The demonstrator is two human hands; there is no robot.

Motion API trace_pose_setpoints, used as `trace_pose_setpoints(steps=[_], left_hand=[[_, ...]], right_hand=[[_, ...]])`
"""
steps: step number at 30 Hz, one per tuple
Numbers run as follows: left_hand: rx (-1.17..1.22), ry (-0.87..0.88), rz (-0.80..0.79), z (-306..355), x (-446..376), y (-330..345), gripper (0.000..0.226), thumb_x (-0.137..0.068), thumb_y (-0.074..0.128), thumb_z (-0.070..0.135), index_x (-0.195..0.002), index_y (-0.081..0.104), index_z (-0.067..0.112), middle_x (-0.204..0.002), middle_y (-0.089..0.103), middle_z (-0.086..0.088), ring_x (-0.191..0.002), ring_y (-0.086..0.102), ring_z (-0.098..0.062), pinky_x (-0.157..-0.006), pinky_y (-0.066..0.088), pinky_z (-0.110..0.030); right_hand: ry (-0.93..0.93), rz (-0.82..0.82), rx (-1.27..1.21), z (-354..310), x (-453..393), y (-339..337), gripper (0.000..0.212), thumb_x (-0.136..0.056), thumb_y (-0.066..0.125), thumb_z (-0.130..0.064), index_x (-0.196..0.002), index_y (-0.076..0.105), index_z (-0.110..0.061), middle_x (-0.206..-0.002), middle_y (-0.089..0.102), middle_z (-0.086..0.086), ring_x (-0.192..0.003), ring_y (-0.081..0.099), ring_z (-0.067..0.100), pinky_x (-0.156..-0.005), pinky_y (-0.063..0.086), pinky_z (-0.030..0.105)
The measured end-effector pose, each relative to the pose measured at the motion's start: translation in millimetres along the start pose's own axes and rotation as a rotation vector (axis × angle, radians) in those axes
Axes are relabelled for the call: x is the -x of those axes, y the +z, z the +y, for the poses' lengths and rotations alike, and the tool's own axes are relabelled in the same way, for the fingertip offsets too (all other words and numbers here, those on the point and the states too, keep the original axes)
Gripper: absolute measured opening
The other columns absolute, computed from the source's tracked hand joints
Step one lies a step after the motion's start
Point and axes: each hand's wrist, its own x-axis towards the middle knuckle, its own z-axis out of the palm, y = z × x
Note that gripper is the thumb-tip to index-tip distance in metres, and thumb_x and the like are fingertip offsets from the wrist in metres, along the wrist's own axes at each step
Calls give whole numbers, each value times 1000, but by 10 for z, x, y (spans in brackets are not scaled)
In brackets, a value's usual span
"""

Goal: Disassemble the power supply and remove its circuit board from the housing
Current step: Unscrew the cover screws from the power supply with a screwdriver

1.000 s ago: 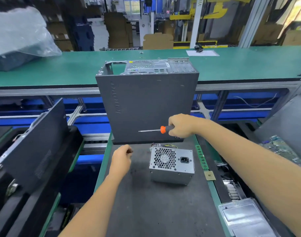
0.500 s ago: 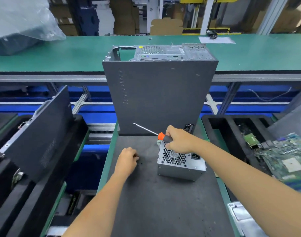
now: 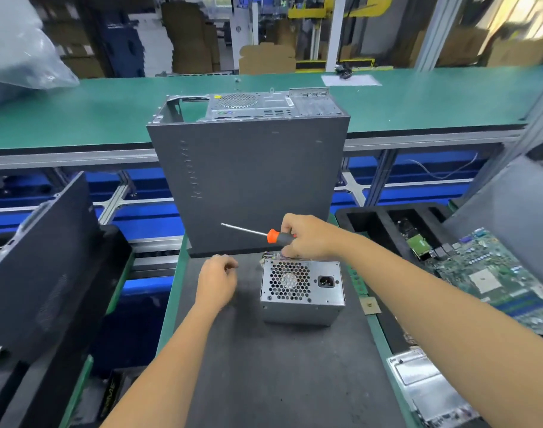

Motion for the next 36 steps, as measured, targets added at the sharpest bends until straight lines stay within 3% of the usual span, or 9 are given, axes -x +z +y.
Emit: trace_pose_setpoints(steps=[3, 8, 13, 19, 24, 26, 31, 33, 36], left_hand=[[168, 213, 111, 503, 20, -112, 26, -84, 51, 1, -85, 67, 21, -87, 62, 11, -88, 55, -11, -80, 44, -25], [-218, 747, -164, 979, 214, 63, 24, -91, 55, 25, -110, 69, 26, -107, 64, 8, -98, 52, -16, -86, 43, -33], [-181, 886, -138, 935, 307, 199, 26, -92, 55, 12, -109, 71, 24, -108, 69, 6, -89, 58, -24, -78, 48, -36], [-71, 785, -106, 966, 371, 246, 22, -89, 58, 13, -100, 73, 25, -110, 69, 16, -96, 61, -14, -84, 47, -24], [-45, 729, -105, 947, 416, 248, 26, -85, 57, 6, -98, 74, 21, -111, 68, 12, -104, 59, -14, -90, 45, -34], [43, 598, -69, 892, 411, 181, 25, -82, 59, 1, -90, 75, 19, -103, 68, 13, -103, 56, -11, -89, 44, -33], [316, 211, -21, 630, 447, -100, 27, -80, 61, -3, -80, 68, 23, -89, 63, 10, -84, 52, -4, -74, 38, -16], [401, 135, -102, 533, 515, -186, 29, -80, 63, -4, -76, 68, 24, -81, 65, 7, -69, 54, -2, -67, 40, -17], [452, 97, -215, 451, 624, -228, 33, -80, 62, -7, -73, 71, 25, -77, 67, -1, -66, 55, -13, -63, 46, -24]], right_hand=[[46, 66, 70, 65, 147, -378, 21, -81, 70, -20, -94, 54, -13, -82, 62, 4, -58, 54, 16, -51, 39, 26], [154, 89, 159, 175, 445, -787, 29, -78, 70, -20, -92, 64, 5, -65, 67, 10, -45, 55, 19, -48, 41, 22], [175, 40, 193, 188, 614, -758, 35, -79, 68, -21, -94, 65, 10, -80, 72, 21, -52, 54, 23, -54, 43, 27], [169, 48, 247, 193, 759, -780, 20, -80, 68, -21, -78, 63, -1, -79, 72, 20, -52, 56, 24, -53, 44, 25], [148, 46, 321, 103, 821, -828, 23, -79, 70, -20, -84, 65, 2, -70, 69, 13, -49, 59, 21, -49, 44, 22], [111, 43, 357, 34, 846, -857, 20, -78, 72, -21, -78, 64, -3, -61, 64, 5, -47, 58, 18, -51, 46, 22], [-32, -29, 410, -280, 828, -743, 27, -75, 75, -36, -70, 69, -10, -58, 67, -1, -40, 56, 8, -44, 39, 15], [-83, -59, 434, -415, 762, -620, 28, -76, 75, -36, -69, 69, -10, -57, 65, -2, -40, 55, 8, -46, 41, 17], [-115, -83, 464, -544, 677, -494, 28, -77, 76, -34, -73, 70, -7, -54, 62, -1, -45, 57, 14, -51, 47, 22]])
